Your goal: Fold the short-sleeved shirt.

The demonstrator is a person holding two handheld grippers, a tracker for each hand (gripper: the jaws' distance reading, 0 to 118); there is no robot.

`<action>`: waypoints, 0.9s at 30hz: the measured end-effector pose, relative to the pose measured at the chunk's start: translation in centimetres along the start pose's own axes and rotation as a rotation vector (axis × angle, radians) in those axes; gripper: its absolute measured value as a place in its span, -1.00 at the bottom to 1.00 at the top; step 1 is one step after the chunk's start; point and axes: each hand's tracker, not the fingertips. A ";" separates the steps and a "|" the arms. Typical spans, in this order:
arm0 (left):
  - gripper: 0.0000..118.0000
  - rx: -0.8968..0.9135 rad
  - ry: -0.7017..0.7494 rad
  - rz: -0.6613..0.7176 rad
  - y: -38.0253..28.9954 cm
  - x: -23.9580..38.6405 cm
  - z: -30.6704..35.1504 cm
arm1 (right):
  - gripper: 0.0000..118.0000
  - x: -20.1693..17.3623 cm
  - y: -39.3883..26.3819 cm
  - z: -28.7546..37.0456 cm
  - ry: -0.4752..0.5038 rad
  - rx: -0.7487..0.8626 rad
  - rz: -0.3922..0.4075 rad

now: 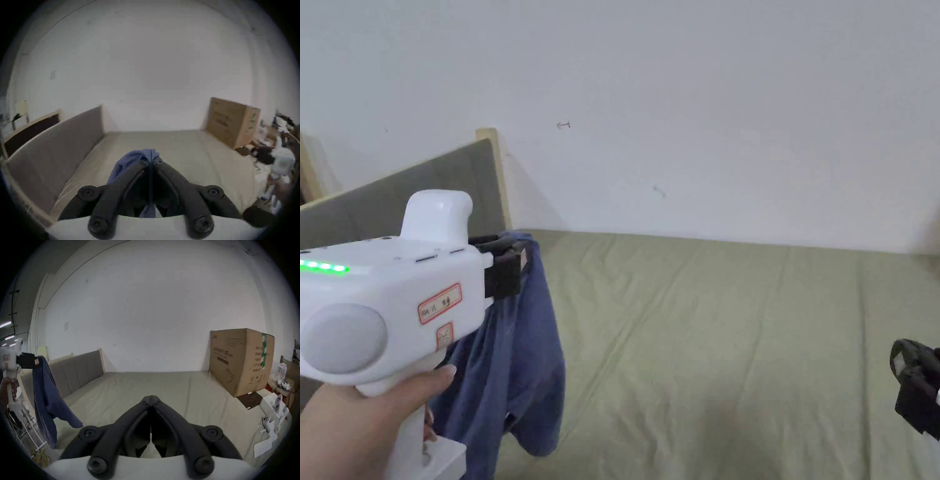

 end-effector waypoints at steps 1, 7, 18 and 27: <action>-0.98 0.014 -0.054 0.011 0.9 1.2 -0.4 | -1.00 0.8 0.4 0.6 -0.029 0.014 -0.008; -0.98 -0.006 -0.292 -0.008 3.8 11.8 -5.0 | -1.00 5.9 1.7 4.3 -0.167 0.062 -0.083; -0.96 -0.785 -0.554 0.301 -11.8 25.2 -21.5 | -1.00 10.8 -0.4 6.9 -0.238 -0.071 -0.124; 0.86 -0.958 -0.413 0.711 -20.9 22.8 -24.1 | -1.00 12.0 -2.4 7.2 -0.248 -0.134 -0.133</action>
